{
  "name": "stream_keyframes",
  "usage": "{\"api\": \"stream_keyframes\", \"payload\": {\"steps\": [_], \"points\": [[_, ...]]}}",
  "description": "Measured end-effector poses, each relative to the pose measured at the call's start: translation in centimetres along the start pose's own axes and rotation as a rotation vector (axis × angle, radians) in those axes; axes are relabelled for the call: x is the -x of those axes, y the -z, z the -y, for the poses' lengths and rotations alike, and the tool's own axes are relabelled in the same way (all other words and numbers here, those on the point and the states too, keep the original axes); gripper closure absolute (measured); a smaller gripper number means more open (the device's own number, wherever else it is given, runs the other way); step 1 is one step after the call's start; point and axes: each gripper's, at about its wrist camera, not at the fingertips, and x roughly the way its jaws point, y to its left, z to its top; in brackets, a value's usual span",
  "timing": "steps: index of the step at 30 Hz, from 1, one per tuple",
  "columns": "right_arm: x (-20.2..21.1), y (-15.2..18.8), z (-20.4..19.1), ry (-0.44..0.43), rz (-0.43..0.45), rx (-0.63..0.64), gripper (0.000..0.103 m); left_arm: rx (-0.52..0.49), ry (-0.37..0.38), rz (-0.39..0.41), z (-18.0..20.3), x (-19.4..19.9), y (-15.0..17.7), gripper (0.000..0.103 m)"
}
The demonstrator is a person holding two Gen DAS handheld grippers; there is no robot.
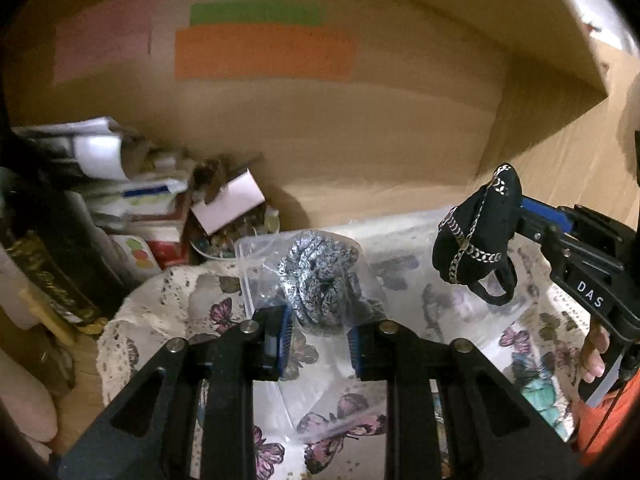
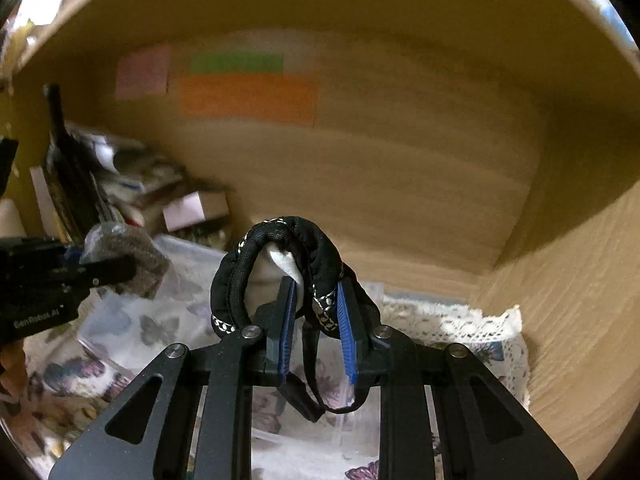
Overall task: Organize soft objects
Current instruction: 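Carry both items over the clear box and open both tools to drop them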
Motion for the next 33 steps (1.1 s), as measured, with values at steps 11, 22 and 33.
{"api": "stream_keyframes", "payload": {"steps": [11,22,33], "points": [[-5.5,1.7,0.3,-0.027,-0.195,0.05,0.084,-0.071,-0.016,-0.138,0.9,-5.3,0.9,0.08],[-7.4,2.7,-0.8,-0.038,-0.269,0.077,0.071,-0.088,0.0,-0.186,1.4,-6.2,1.4,0.07],[-4.1,1.7,-1.3,-0.033,-0.197,0.073,0.041,-0.096,0.006,-0.079,1.8,-1.5,0.7,0.035]]}}
